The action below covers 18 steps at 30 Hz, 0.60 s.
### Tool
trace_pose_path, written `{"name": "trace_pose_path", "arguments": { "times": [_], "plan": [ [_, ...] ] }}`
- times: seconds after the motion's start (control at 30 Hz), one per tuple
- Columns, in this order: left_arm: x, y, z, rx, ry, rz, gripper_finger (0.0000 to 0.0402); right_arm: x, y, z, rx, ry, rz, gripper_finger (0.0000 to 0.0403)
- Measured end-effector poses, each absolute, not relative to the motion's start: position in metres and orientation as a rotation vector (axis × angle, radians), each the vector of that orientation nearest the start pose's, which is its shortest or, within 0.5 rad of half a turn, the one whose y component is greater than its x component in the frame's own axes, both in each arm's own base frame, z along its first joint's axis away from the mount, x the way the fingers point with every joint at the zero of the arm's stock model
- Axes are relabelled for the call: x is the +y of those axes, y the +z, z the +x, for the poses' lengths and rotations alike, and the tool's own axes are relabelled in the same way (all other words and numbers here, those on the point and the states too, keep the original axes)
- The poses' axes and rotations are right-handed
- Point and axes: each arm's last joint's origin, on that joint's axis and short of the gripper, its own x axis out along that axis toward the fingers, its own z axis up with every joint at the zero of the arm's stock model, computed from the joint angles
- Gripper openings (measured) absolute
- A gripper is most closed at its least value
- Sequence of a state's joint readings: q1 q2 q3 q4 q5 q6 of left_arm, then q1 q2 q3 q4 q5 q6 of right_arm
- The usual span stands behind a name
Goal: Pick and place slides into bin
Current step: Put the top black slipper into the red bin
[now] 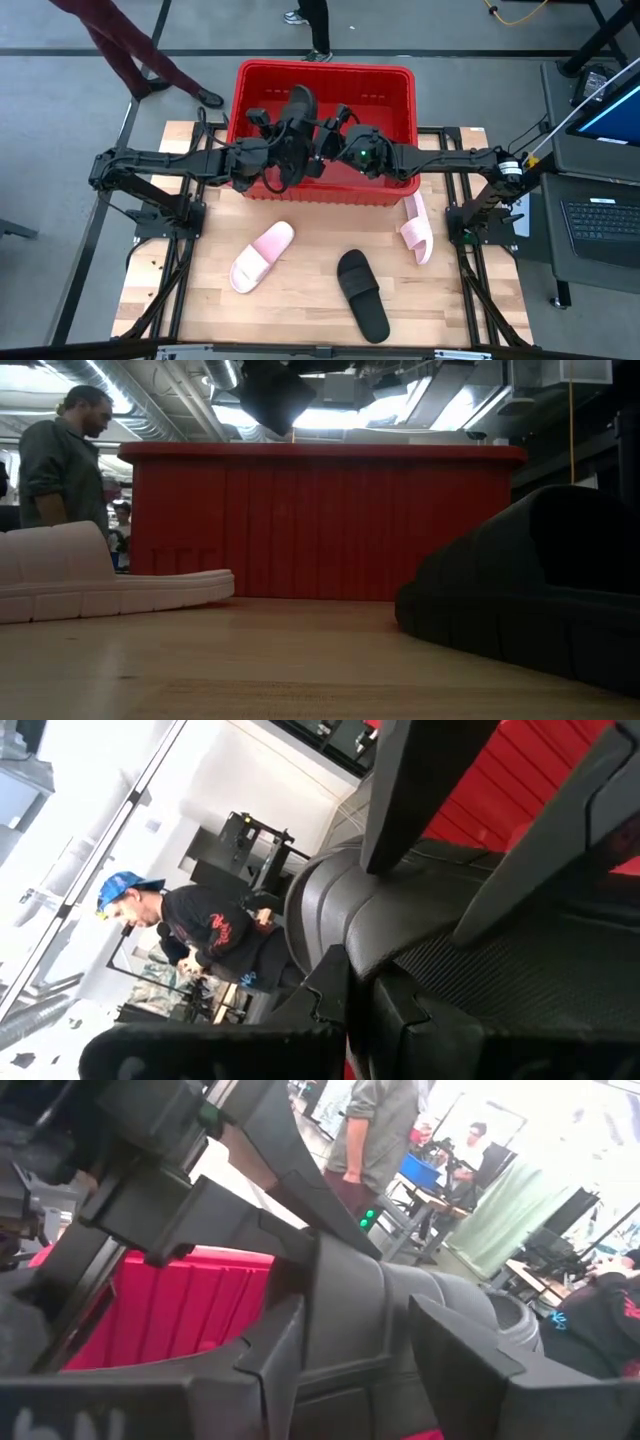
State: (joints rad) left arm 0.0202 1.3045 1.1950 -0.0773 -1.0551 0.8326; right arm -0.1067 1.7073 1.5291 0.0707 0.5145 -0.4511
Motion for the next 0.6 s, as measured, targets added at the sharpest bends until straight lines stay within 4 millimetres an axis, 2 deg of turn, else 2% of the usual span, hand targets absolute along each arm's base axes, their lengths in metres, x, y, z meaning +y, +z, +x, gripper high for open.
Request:
{"name": "trace_pose_path", "arguments": {
  "times": [0.2,0.6],
  "plan": [
    [0.0306,0.3759,0.2805,0.611,0.948,0.843,0.0004,-0.0566,0.3703,0.3968,0.241,-0.560,-0.457,0.0150],
    [0.0318,0.3766,0.2804,0.605,0.947,0.840,0.0004,-0.0486,0.3702,0.3979,0.230,-0.541,-0.436,0.0148]
  ]
}}
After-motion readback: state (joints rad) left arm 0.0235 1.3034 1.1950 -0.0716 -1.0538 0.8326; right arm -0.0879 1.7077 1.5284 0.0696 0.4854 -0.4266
